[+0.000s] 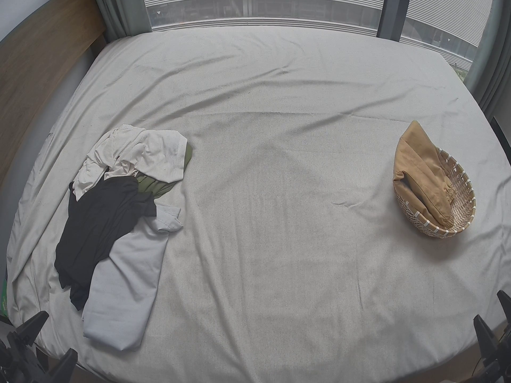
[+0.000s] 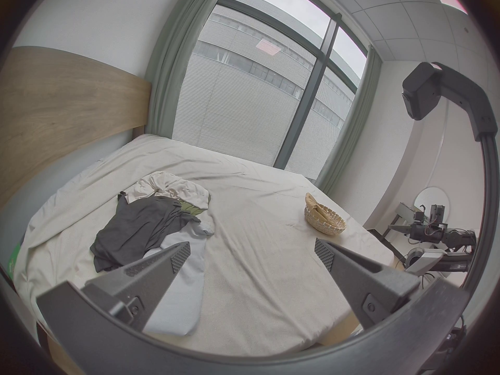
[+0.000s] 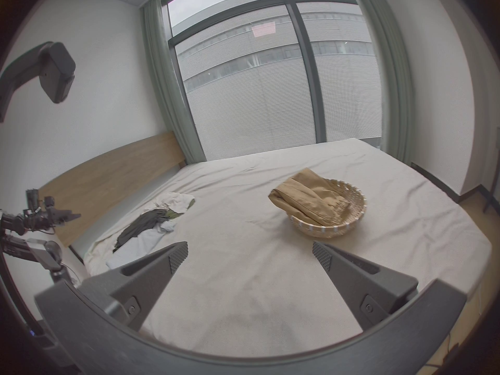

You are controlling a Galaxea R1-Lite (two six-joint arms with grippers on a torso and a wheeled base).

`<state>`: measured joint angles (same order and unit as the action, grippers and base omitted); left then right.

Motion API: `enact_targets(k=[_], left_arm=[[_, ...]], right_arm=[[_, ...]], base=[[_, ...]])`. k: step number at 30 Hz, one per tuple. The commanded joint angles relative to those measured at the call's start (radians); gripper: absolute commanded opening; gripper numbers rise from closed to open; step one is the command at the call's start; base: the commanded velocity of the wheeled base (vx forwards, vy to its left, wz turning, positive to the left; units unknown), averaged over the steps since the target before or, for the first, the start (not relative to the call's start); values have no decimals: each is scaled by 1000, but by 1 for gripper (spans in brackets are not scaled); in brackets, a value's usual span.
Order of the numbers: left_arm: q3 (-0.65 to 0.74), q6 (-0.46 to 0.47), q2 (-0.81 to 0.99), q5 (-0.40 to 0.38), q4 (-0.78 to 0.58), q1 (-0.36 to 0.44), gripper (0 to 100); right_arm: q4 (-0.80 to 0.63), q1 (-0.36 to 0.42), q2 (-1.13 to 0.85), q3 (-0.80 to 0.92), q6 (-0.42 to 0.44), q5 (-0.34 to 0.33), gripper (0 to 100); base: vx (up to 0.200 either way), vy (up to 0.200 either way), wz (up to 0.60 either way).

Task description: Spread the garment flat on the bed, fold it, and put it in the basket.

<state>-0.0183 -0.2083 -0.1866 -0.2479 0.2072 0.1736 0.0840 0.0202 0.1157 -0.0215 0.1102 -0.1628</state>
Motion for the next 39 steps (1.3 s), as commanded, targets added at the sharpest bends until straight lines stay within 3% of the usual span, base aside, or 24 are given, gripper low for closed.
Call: enact_targets(k=[1, 8, 11, 16, 23, 39], left_arm=[[18, 21, 98, 7, -91, -59, 100], [18, 76, 101, 75, -138, -115, 100], [17, 182, 159, 67, -149, -194, 100], [14, 202, 164, 75, -155, -190, 100], [18, 193, 170, 236, -216, -184, 100], [18, 213, 187, 231, -206, -177, 100]], right_arm=[[-52, -31, -108, 11, -29, 106, 100], [-46, -32, -107, 17, -52, 129, 100], [-75, -37, -105, 20, -110, 140, 100], [-99, -31, -107, 17, -115, 146, 100], [-84, -32, -107, 20, -106, 147, 100], [-89, -31, -108, 20, -124, 131, 100]], base=[[0, 0, 0], [0, 0, 0], [0, 0, 0], [0, 0, 0], [0, 0, 0], [0, 0, 0]])
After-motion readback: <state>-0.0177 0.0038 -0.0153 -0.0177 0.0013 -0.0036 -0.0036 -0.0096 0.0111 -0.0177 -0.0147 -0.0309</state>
